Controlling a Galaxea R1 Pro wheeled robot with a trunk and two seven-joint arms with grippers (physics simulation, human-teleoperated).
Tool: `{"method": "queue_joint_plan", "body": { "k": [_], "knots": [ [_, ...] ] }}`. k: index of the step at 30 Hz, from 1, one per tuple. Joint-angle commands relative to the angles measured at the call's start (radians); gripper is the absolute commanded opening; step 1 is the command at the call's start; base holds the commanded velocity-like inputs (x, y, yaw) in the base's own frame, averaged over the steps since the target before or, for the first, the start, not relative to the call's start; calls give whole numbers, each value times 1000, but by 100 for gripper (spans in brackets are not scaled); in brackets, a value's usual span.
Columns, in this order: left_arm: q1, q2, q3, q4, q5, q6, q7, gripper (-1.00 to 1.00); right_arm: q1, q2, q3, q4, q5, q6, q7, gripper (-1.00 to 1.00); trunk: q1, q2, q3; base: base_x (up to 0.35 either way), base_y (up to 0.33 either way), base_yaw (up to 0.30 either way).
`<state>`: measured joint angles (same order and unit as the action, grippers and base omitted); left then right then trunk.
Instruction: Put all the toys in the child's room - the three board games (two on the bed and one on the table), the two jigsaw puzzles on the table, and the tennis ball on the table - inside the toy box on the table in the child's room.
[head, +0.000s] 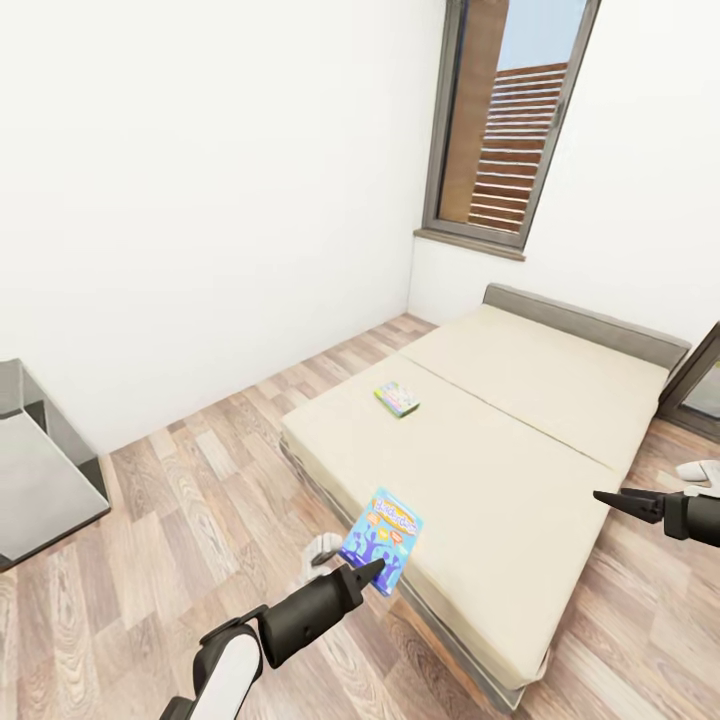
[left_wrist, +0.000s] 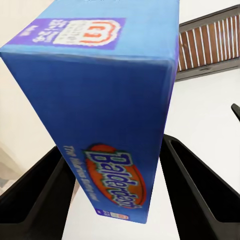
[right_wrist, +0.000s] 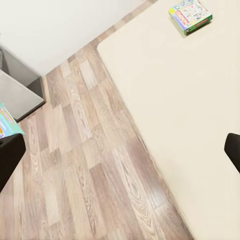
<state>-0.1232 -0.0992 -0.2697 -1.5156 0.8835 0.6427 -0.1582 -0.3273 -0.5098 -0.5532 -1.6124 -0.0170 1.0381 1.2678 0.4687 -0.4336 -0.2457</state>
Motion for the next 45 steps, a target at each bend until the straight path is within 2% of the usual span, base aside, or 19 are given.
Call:
{"method": "queue_joint_plan", "body": {
  "k": [1,5,28,34,38,40,41,43,45],
  "knots": [
    [-1,-1,1,2,1,5,-1,-100,-1,0,-1,0,-1,9,2,100,-3,6,3,0,0,0],
    [-2,-1,1,4,1,5,-2,-100,-1,0,-1,0,-1,9,2,100,-19,34,22,0,0,0],
    [-3,-1,1,9,2,5,-4,-100,-1,0,2,0,-3,9,2,100,-19,34,60,0,0,0],
    [-3,-1,1,8,2,5,-4,-100,0,8,3,0,-4,9,2,100,-19,34,69,0,0,0],
    [-3,-1,2,8,3,3,-5,-100,3,28,3,0,-8,9,3,100,-19,34,72,0,0,0],
    [-2,0,2,8,4,3,-5,-100,11,59,2,0,-9,9,3,100,-19,34,73,0,0,0],
    [-2,0,2,8,4,3,-5,-100,11,59,2,0,-9,9,3,100,-19,34,73,0,0,0],
    [-2,0,2,8,4,2,-5,-100,25,106,11,0,-8,9,3,100,-19,34,74,0,0,0],
    [-2,0,2,9,3,2,-6,-100,39,153,43,0,-5,9,3,100,-19,34,74,0,0,0]
  ]
}}
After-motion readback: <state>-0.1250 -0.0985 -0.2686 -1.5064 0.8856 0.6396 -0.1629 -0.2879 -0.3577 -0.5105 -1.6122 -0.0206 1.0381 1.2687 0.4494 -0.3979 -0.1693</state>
